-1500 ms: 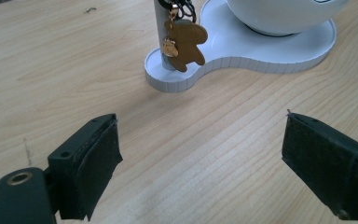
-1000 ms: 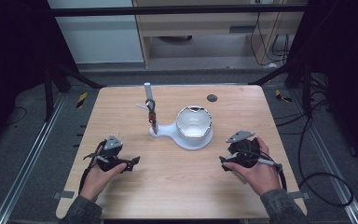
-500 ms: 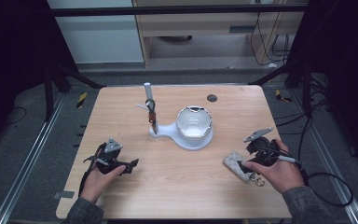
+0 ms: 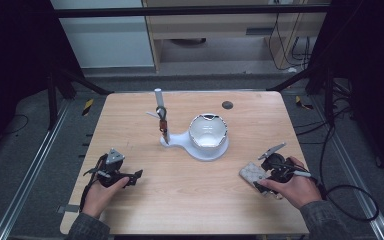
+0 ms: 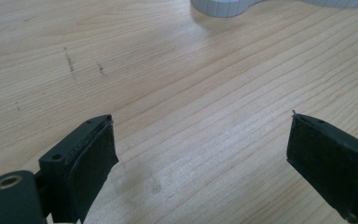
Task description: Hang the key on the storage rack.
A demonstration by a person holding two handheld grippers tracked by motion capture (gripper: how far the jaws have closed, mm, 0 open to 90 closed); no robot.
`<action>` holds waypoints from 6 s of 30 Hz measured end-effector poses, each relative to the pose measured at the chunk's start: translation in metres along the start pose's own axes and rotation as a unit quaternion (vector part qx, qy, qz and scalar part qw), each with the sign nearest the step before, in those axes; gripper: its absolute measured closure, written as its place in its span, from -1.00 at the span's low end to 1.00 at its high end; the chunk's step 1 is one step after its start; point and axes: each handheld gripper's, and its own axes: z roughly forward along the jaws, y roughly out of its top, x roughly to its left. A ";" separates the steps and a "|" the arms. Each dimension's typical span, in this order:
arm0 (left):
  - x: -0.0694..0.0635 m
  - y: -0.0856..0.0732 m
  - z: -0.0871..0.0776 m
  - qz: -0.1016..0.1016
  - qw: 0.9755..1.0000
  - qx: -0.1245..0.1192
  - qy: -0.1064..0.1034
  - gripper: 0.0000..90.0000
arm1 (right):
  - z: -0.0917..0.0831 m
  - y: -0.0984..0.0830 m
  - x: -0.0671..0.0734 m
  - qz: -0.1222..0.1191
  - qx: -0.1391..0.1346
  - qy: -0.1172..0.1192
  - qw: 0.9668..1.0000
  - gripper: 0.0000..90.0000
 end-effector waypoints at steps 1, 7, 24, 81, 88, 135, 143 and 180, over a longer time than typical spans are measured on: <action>0.001 0.000 0.000 0.000 1.000 0.002 0.001 -0.83 | 0.002 0.000 0.000 -0.002 0.004 -0.002 1.000 -0.80; 0.001 -0.001 0.001 -0.002 1.000 0.005 0.002 -0.83 | 0.019 0.001 -0.001 -0.001 0.029 0.015 0.999 -0.82; 0.001 -0.002 0.002 0.002 1.000 0.009 0.005 -0.82 | 0.037 0.009 -0.008 -0.003 0.080 0.028 0.996 -0.79; -0.002 -0.002 0.004 0.010 1.000 0.017 0.005 -0.80 | 0.054 0.001 -0.014 -0.007 0.084 0.043 0.996 -0.67; -0.002 -0.002 0.003 0.010 1.000 0.017 0.006 -0.80 | 0.052 0.002 -0.014 0.000 0.082 0.046 0.996 -0.55; -0.002 -0.002 0.004 0.012 1.000 0.020 0.008 -0.79 | -0.009 0.041 -0.015 -0.018 0.003 0.001 1.000 -0.30; -0.002 -0.002 0.004 0.012 1.000 0.021 0.008 -0.79 | -0.019 0.051 -0.014 -0.022 -0.009 -0.005 1.000 -0.30; -0.002 -0.003 0.006 0.014 1.000 0.024 0.007 -0.79 | -0.049 0.111 0.005 -0.047 -0.096 -0.025 0.994 -0.29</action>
